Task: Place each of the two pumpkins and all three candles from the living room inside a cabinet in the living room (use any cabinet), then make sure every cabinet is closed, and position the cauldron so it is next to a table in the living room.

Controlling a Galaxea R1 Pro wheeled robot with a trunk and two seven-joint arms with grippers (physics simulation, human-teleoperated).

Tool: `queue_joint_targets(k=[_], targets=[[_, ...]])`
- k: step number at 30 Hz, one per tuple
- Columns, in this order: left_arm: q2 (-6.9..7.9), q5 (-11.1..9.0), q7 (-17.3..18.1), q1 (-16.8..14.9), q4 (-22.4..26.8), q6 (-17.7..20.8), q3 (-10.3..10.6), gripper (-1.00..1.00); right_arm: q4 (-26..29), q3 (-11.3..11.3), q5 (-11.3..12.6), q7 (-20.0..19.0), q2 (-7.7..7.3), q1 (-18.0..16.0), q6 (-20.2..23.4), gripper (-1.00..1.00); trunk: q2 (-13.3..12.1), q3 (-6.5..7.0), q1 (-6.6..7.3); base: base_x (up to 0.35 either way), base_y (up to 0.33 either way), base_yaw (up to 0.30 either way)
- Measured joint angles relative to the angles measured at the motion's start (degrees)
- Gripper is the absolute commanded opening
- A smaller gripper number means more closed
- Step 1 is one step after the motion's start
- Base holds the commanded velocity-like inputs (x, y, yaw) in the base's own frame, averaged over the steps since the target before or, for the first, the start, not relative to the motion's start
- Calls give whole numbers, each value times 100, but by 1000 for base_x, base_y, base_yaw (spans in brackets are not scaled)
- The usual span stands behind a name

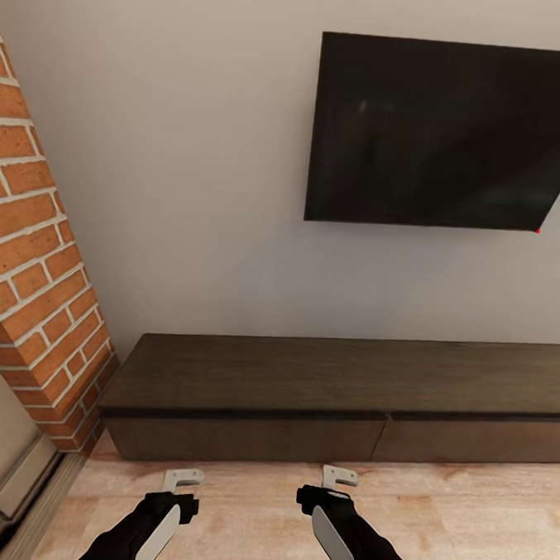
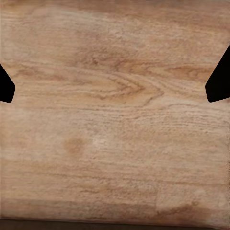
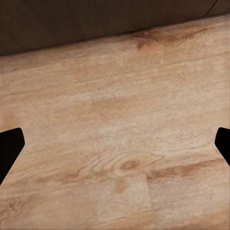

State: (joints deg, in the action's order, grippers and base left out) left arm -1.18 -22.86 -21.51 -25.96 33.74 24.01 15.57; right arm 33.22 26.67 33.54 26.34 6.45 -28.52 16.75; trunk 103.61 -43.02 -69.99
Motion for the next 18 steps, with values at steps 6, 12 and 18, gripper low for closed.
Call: queue_joint_targets(k=[6, 12, 18], targets=[[-1, 0, 0, 1, 0, 0, 0, 100, 0, -1, 0, 0, 0, 0, 0, 100, -241, 51, 132, 0, 0, 0], [-1, 0, 0, -2, 0, 0, 0, 100, 0, 7, -7, -2, 2, 0, -24, 100, -481, 126, 264, 0, 0, 0], [-1, 0, 0, 1, 0, 0, 0, 100, 0, 14, -12, -6, 2, 0, -34, 100, -722, 229, 396, 0, 0, 0]])
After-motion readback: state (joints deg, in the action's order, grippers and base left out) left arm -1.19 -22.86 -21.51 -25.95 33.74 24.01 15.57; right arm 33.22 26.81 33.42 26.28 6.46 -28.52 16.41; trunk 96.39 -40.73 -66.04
